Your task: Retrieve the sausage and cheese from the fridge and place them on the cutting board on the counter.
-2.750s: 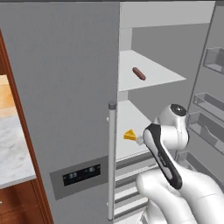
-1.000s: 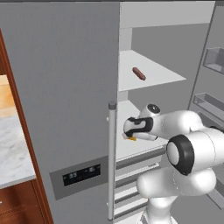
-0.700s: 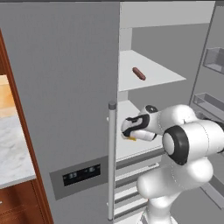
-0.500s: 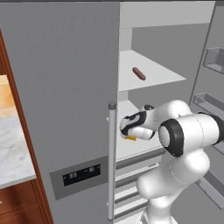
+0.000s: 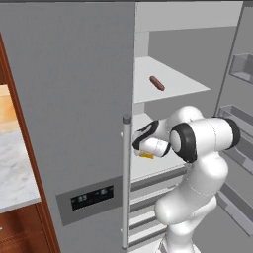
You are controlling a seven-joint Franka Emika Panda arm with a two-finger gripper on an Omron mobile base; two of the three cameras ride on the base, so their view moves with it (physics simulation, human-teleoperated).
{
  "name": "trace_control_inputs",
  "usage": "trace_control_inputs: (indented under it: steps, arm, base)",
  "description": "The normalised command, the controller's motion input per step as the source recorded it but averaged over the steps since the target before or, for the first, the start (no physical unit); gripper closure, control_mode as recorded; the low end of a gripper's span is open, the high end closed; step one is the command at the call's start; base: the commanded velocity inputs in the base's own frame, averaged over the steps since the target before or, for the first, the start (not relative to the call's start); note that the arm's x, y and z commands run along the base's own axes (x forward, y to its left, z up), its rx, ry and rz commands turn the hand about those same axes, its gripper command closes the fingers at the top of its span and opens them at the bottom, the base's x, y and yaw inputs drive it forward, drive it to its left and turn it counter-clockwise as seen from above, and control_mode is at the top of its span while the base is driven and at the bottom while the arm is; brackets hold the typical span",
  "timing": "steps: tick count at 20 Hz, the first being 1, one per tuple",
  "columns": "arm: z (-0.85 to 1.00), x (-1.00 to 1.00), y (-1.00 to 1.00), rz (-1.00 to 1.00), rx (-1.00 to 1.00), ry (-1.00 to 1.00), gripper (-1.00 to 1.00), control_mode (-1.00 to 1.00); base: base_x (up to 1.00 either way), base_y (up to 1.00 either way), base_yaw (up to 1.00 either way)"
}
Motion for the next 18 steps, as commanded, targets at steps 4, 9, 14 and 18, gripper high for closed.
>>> trace_control_inputs:
  steps: [4, 9, 14, 18]
  arm:
    - [-0.2, 0.24, 0.0, 0.0, 0.0, 0.0, -1.0, -1.0]
    - [-0.21, 0.25, 0.0, 0.0, 0.0, 0.0, -1.0, -1.0]
    - [-0.32, 0.07, 0.0, 0.0, 0.0, 0.0, -1.0, -1.0]
    - [-0.29, 0.03, 0.0, 0.0, 0.0, 0.0, -1.0, -1.0]
  base:
    - [0.0, 0.0, 0.0]
    - [0.0, 0.0, 0.0]
    - [0.0, 0.0, 0.0]
    - [0.0, 0.0, 0.0]
